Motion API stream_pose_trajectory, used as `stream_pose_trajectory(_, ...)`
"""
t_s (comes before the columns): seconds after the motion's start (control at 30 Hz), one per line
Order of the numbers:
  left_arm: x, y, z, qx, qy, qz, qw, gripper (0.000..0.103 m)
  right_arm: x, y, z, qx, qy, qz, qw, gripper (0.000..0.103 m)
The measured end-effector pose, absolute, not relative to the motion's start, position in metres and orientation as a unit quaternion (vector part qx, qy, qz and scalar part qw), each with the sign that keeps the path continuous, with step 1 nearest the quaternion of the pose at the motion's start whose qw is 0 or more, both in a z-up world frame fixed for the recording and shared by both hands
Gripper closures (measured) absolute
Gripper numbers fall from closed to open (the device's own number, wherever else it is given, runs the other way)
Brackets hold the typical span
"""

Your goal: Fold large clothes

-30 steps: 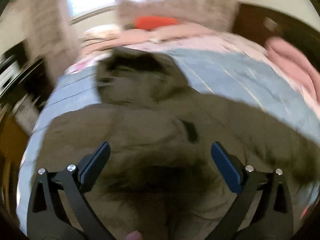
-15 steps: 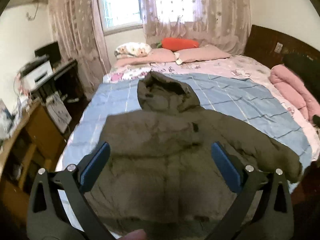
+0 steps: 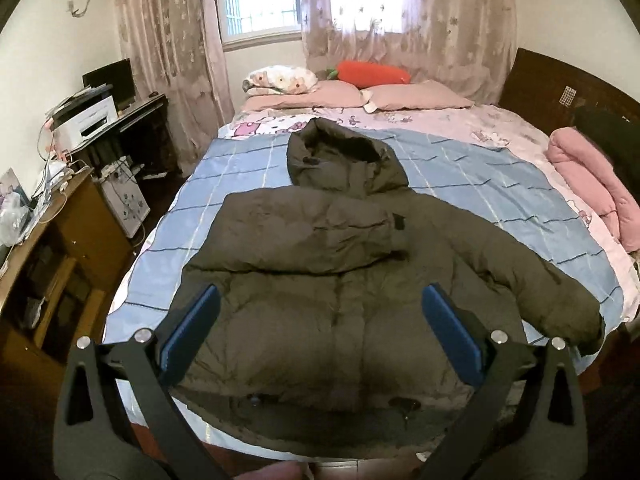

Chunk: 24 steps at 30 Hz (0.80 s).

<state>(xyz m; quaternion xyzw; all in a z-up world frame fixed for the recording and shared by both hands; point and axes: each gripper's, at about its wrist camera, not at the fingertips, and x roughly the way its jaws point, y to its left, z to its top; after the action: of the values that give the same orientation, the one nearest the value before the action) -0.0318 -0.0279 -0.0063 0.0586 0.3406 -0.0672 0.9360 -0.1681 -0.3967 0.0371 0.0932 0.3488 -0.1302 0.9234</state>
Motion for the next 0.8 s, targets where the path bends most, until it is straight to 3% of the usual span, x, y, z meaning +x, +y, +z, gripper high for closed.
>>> stream_pose_trajectory(0.33, -0.027, -0.054, -0.009, 0.075, 0.34, -0.07, 0.935, 0.002, -0.177, -0.42, -0.002, 0.095, 0.381, -0.133, 0.91, 0.001)
stream_pose_trajectory(0.8, -0.011, -0.074, -0.032, 0.1, 0.371, -0.067, 0.921, 0.002, -0.181, -0.514, -0.089, 0.182, 0.417, -0.148, 0.878, 0.001)
